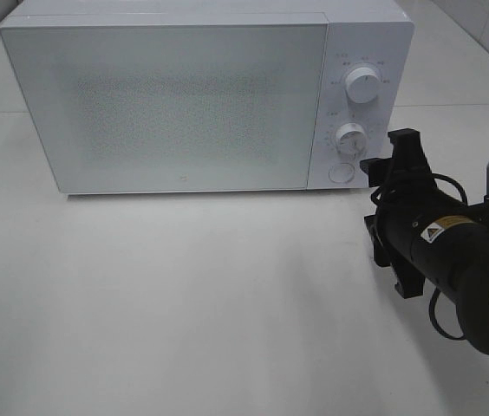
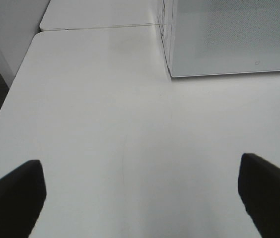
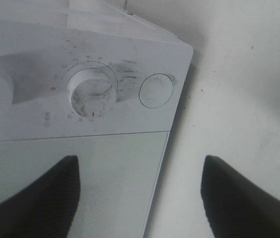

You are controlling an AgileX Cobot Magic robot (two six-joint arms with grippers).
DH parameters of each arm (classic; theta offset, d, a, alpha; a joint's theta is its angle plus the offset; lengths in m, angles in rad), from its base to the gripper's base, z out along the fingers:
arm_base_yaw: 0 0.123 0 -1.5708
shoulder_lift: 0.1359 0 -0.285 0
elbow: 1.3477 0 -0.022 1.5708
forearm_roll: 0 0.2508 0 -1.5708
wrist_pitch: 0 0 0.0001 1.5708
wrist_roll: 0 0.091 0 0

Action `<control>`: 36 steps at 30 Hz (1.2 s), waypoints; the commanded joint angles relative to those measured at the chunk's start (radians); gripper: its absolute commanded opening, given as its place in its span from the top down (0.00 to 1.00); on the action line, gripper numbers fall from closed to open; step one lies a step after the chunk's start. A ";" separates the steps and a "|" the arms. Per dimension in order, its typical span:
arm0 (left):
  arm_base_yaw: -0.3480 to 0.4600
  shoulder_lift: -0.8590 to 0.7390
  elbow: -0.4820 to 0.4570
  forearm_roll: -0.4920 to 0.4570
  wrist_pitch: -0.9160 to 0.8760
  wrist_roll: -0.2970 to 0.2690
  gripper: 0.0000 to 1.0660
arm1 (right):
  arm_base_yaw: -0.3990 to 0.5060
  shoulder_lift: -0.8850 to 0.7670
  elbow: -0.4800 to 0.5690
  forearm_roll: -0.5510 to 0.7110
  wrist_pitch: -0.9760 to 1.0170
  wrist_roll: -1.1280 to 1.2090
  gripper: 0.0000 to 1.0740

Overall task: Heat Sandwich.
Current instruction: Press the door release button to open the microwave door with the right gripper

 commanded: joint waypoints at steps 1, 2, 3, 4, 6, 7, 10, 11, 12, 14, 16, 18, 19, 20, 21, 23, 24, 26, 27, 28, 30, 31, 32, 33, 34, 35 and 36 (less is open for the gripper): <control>0.000 -0.028 0.005 -0.007 -0.008 -0.005 0.03 | -0.001 -0.003 0.000 0.003 -0.005 0.139 0.44; 0.000 -0.028 0.005 -0.007 -0.008 -0.005 0.03 | -0.001 -0.003 0.000 0.003 -0.005 0.139 0.44; 0.000 -0.028 0.005 -0.007 -0.008 -0.005 0.03 | -0.002 -0.003 0.000 0.004 -0.005 0.141 0.50; 0.000 -0.028 0.005 -0.007 -0.008 -0.005 0.03 | -0.002 -0.003 0.000 0.004 -0.005 0.141 0.53; 0.000 -0.028 0.005 -0.007 -0.008 -0.005 0.03 | -0.002 -0.003 0.000 0.004 -0.004 0.141 0.71; 0.000 -0.028 0.005 -0.007 -0.008 -0.005 0.03 | -0.002 -0.003 0.000 0.004 -0.004 0.141 0.71; 0.000 -0.028 0.005 -0.007 -0.008 -0.005 0.03 | -0.002 -0.003 0.000 0.004 -0.004 0.141 0.96; 0.000 -0.028 0.005 -0.007 -0.008 -0.005 0.03 | -0.002 -0.003 -0.001 0.004 -0.004 0.141 1.00; 0.000 -0.028 0.005 -0.007 -0.008 -0.005 0.03 | -0.002 -0.003 -0.001 0.004 -0.004 0.141 1.00; 0.000 -0.028 0.005 -0.007 -0.008 -0.005 0.03 | -0.002 -0.003 -0.005 0.003 -0.004 0.141 1.00; 0.000 -0.028 0.005 -0.007 -0.008 -0.005 0.03 | -0.002 -0.003 -0.005 0.002 -0.005 0.141 1.00; 0.000 -0.028 0.005 -0.007 -0.008 -0.005 0.03 | -0.002 -0.003 -0.005 0.003 -0.003 0.141 1.00; 0.000 -0.028 0.005 -0.007 -0.008 -0.005 0.03 | -0.002 -0.003 -0.005 0.003 0.003 0.141 0.99; 0.000 -0.028 0.005 -0.007 -0.008 -0.005 0.03 | -0.003 -0.003 -0.006 0.003 0.011 0.140 0.99; 0.000 -0.028 0.005 -0.007 -0.008 -0.005 0.03 | -0.003 -0.003 -0.006 0.003 0.011 0.140 0.99; 0.000 -0.028 0.005 -0.007 -0.008 -0.005 0.03 | -0.012 -0.003 -0.020 0.000 0.045 0.140 0.99; 0.000 -0.028 0.005 -0.007 -0.008 -0.005 0.03 | -0.021 -0.003 -0.026 -0.012 0.054 0.137 0.99; 0.000 -0.028 0.005 -0.007 -0.008 -0.005 0.03 | -0.033 -0.003 -0.035 -0.025 0.070 0.127 0.99; 0.000 -0.028 0.005 -0.007 -0.008 -0.005 0.03 | -0.063 -0.003 -0.059 -0.048 0.094 0.109 0.99; 0.000 -0.028 0.005 -0.007 -0.008 -0.005 0.03 | -0.076 -0.003 -0.069 -0.062 0.102 0.104 0.99; 0.000 -0.028 0.005 -0.007 -0.008 -0.005 0.03 | -0.093 -0.003 -0.080 -0.081 0.109 0.104 0.99; 0.000 -0.028 0.005 -0.007 -0.008 -0.005 0.03 | -0.116 -0.003 -0.101 -0.112 0.131 0.102 0.99; 0.000 -0.028 0.005 -0.007 -0.008 -0.005 0.03 | -0.127 0.004 -0.112 -0.121 0.146 0.096 0.99; 0.000 -0.028 0.005 -0.007 -0.008 -0.005 0.03 | -0.127 0.004 -0.112 -0.121 0.146 0.096 0.99; 0.000 -0.028 0.005 -0.007 -0.008 -0.005 0.03 | -0.134 0.010 -0.120 -0.131 0.150 0.095 0.99; 0.000 -0.028 0.005 -0.007 -0.008 -0.005 0.03 | -0.143 0.024 -0.128 -0.140 0.153 0.096 0.99; 0.000 -0.028 0.005 -0.007 -0.008 -0.005 0.03 | -0.149 0.056 -0.143 -0.151 0.152 0.119 0.99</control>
